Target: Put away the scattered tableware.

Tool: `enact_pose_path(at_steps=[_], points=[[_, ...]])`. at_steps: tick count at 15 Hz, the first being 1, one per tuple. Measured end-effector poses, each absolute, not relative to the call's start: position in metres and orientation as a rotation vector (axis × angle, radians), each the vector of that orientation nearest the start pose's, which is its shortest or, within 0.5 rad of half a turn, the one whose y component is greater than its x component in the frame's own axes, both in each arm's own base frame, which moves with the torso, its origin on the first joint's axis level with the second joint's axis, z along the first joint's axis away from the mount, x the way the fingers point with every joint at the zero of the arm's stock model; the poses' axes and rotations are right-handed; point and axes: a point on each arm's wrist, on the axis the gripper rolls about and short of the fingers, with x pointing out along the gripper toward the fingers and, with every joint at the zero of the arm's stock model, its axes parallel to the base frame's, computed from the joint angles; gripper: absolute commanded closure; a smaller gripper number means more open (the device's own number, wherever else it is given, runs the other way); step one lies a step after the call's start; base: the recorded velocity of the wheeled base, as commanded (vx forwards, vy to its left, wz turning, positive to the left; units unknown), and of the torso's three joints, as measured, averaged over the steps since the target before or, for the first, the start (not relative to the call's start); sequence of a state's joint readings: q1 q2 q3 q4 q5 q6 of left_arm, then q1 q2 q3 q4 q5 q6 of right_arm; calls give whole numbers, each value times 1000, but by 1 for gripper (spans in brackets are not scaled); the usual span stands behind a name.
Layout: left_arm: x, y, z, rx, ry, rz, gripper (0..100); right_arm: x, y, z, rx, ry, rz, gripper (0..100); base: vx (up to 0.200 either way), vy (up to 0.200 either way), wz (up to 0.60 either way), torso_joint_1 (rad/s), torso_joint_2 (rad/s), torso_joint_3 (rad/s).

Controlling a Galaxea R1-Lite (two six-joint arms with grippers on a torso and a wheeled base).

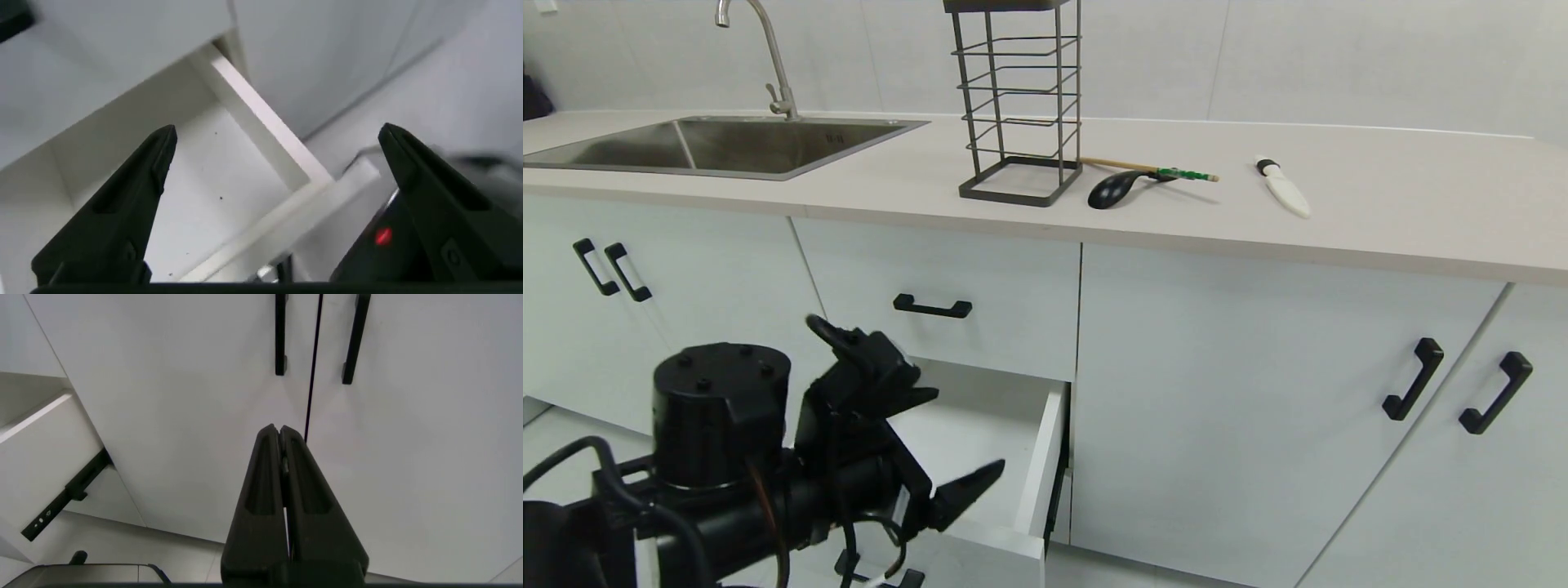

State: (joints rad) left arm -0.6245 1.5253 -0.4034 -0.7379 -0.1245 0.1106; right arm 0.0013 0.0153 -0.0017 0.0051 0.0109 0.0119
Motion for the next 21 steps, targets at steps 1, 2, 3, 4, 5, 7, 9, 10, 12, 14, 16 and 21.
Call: enact_pose_path(at_steps=[1,2,3,4,5,7,9,10,12,14,16,21], points=[[184,-127,142,138,333,-733,0,-22,0,76,12,19,12,100,0,0,0,0,0,0],[184,-120,148,88,316,-714,0,-22,0,76,12,19,12,100,0,0,0,0,0,0],[182,-111,152,68,301,-688,0,-22,0,76,12,19,12,100,0,0,0,0,0,0],[178,-101,156,58,278,-659,0,-22,0,76,12,19,12,100,0,0,0,0,0,0],[172,-91,158,61,255,-634,0,-22,0,76,12,18,12,100,0,0,0,0,0,0],[157,-73,163,86,204,-585,0,-22,0,76,12,19,12,100,0,0,0,0,0,0],[137,-52,163,109,154,-514,0,-22,0,76,12,19,12,100,0,0,0,0,0,0],[125,-41,161,127,126,-468,0,-22,0,76,12,19,12,100,0,0,0,0,0,0],[100,-25,153,183,78,-401,0,-22,0,76,12,19,12,100,0,0,0,0,0,0],[74,-16,145,252,32,-373,0,-22,0,76,12,19,12,100,0,0,0,0,0,0],[46,-11,136,296,-5,-353,0,-22,0,76,12,19,12,100,0,0,0,0,0,0],[-4,-4,102,322,-16,-274,0,-22,0,76,12,19,12,100,0,0,0,0,0,0]])
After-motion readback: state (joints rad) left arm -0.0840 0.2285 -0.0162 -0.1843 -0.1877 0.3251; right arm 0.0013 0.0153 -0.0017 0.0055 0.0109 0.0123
